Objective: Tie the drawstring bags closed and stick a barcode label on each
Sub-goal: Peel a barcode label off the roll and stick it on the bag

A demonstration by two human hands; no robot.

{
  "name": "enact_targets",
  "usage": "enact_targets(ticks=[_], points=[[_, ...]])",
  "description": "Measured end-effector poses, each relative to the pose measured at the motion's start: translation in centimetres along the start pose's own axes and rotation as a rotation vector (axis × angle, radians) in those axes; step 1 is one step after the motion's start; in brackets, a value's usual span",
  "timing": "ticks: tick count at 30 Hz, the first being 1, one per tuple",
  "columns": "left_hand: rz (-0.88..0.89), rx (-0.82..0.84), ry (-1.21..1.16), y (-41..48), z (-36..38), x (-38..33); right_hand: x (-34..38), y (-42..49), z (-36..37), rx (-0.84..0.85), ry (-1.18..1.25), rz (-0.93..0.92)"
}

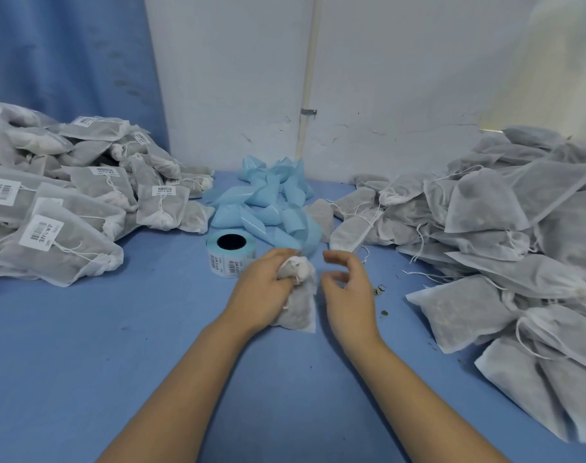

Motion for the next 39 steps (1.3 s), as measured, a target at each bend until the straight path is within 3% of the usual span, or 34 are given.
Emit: enact_targets(ticks=[4,7,10,14,22,32,39], points=[[0.062,0.120,0.020,-0.2,1.0,-0.5,1.7,0.6,-0.9,0.003,-0.438,-0.374],[0.097,0.136,0.041,-0.3,1.3,-0.9,1.4,1.1,-1.0,0.010,-0.661,-0.410],[0.088,0.073,0.075,-0.4,0.7,-0.9,1.0,1.4,-1.2,-0.014,-0.608,-0.325],[0.064,-0.012,0.077,-0.5,-0.3,-0.7,1.2,0.9,-1.4,-0.061,-0.623,-0.382],[0.020,0.033,-0.109,-0.7,0.2,-0.7,-0.3,0.4,-0.1,0.215,-0.201,-0.112],[0.029,0.051,-0.223,-0.8,0.4,-0.6,-0.3,0.9,-0.5,0.160,-0.010,-0.047],[0.023,0.001,-0.162,-0.7,0.1,-0.3,-0.8,1.4,-1.2,0.057,0.069,0.018]])
Point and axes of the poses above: each hand's wrist, its own y-axis towards the middle knuckle, its own z-axis out of the palm, x = y × z, the point moved 5 cm from there along y, towards the middle knuckle
